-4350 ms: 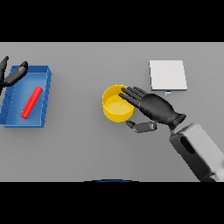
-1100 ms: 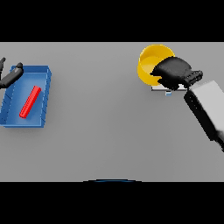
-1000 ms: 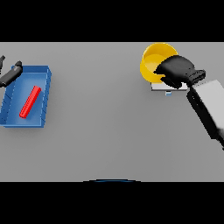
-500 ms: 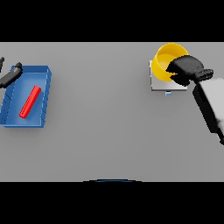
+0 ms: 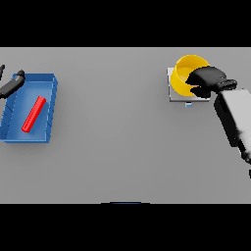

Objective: Pick up the red beaker and tilt it to pour out 1 green nut into yellow bowl. Pick up the yellow bowl and place it on the metallic measuring scale.

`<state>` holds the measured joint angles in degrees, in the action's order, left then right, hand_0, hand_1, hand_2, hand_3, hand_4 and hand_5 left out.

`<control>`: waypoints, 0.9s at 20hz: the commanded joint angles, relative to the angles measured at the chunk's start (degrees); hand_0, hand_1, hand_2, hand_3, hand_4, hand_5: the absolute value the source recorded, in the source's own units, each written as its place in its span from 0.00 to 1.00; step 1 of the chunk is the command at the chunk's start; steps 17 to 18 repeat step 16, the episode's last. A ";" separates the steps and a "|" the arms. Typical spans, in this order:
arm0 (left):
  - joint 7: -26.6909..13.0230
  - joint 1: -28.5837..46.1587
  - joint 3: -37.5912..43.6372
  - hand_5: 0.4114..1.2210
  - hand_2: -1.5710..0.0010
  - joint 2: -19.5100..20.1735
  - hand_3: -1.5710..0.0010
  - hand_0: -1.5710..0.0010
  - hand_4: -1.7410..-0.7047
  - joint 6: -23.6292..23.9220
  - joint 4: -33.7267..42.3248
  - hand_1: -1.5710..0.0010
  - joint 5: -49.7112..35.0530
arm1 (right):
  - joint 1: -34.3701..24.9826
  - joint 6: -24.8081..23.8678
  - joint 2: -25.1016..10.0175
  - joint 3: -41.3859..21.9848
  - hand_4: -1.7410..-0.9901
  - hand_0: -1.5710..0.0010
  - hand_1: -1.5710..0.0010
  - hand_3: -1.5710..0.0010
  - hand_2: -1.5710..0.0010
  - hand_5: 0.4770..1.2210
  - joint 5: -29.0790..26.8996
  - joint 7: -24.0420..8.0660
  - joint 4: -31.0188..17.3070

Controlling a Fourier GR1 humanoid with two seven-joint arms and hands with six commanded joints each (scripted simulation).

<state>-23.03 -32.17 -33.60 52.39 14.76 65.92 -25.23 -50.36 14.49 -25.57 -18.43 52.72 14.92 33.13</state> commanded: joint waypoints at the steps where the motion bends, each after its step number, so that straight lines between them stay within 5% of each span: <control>1: -0.52 0.02 -0.32 0.38 1.00 -0.36 1.00 1.00 0.98 0.59 0.96 1.00 0.03 | -0.40 0.61 0.01 0.53 0.05 0.28 0.16 0.33 0.15 1.00 -0.31 0.55 -0.62; 4: 0.07 -0.13 -0.08 0.39 1.00 -0.52 1.00 1.00 0.97 0.25 -0.01 1.00 0.00 | -0.30 1.77 -0.78 1.30 0.20 0.63 0.47 0.53 0.42 0.72 -1.01 0.71 -1.23; 7: -0.03 -0.41 -0.28 0.37 1.00 -1.24 1.00 1.00 0.98 0.30 -0.41 1.00 0.06 | -0.31 2.29 -0.68 0.49 0.30 0.81 0.70 0.64 0.62 0.57 -0.43 0.83 -0.98; 10: 0.23 0.17 -0.11 0.36 1.00 -0.47 1.00 1.00 0.98 0.53 0.10 1.00 0.10 | -0.86 1.53 -1.04 -0.66 0.36 0.90 0.84 0.71 0.76 0.49 0.74 3.13 -1.71; 12: -0.09 -0.05 0.00 0.35 1.00 -0.45 1.00 1.00 0.98 1.07 0.91 1.00 0.00 | -0.60 2.02 -0.57 -0.80 0.40 0.94 0.90 0.76 0.84 0.45 0.91 1.97 -2.33; 18: 0.60 0.09 0.16 0.35 1.00 -0.29 1.00 1.00 0.99 0.07 -0.08 1.00 -0.13 | -0.79 3.84 -0.77 -0.40 0.44 0.97 0.96 0.83 0.93 0.38 0.45 0.68 -2.55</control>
